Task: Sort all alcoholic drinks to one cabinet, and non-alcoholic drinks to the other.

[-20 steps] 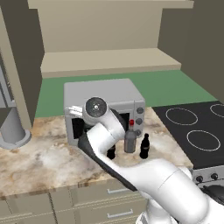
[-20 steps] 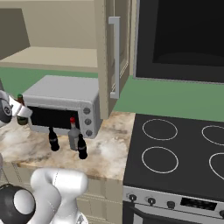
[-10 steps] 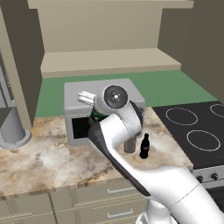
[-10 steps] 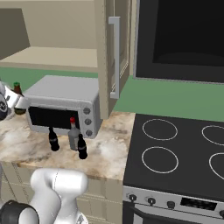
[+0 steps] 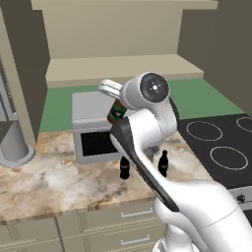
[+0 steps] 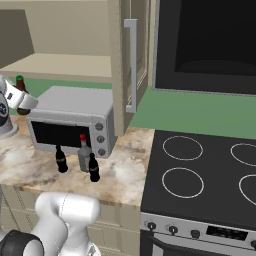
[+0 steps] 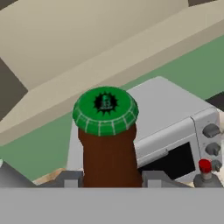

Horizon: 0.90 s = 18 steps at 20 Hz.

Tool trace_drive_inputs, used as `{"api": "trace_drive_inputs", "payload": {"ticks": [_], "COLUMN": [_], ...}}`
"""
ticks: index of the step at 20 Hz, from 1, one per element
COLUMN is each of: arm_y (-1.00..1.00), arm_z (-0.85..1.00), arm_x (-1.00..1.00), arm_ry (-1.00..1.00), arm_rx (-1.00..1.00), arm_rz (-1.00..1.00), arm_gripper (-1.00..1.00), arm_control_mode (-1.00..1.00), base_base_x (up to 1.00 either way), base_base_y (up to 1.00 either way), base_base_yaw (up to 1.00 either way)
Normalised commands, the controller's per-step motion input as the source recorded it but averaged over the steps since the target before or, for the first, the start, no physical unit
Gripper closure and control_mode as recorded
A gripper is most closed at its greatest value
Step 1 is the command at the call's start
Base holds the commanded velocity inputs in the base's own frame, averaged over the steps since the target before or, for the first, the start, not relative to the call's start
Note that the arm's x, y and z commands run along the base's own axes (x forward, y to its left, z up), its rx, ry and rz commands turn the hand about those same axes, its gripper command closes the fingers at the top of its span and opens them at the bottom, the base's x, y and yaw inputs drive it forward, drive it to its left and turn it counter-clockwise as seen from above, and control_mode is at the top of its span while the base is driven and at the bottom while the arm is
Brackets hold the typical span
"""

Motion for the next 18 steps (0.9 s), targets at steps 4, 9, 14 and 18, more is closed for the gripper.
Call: {"api": "trace_drive_inputs", "payload": {"ticks": [4, 9, 14, 18], "arm_y": [-0.27, -0.26, -0.25, -0.2], "arm_z": [0.43, 0.27, 0.28, 0.33], "arm_x": [0.0, 0.0, 0.04, 0.12], "arm_ry": [-0.08, -0.14, -0.14, -0.1], "arm_rx": [0.0, -0.06, -0.03, 0.0], "arm_rz": [0.0, 0.0, 0.0, 0.0], "arm_gripper": [1.0, 1.0, 1.0, 1.0], "arm_control_mode": [-1.0, -1.0, -1.0, -1.0], "base_base_x": [0.0, 0.0, 0.0, 0.0], "base_base_y": [0.0, 0.0, 0.0, 0.0], "base_base_yaw": [0.0, 0.0, 0.0, 0.0]}}
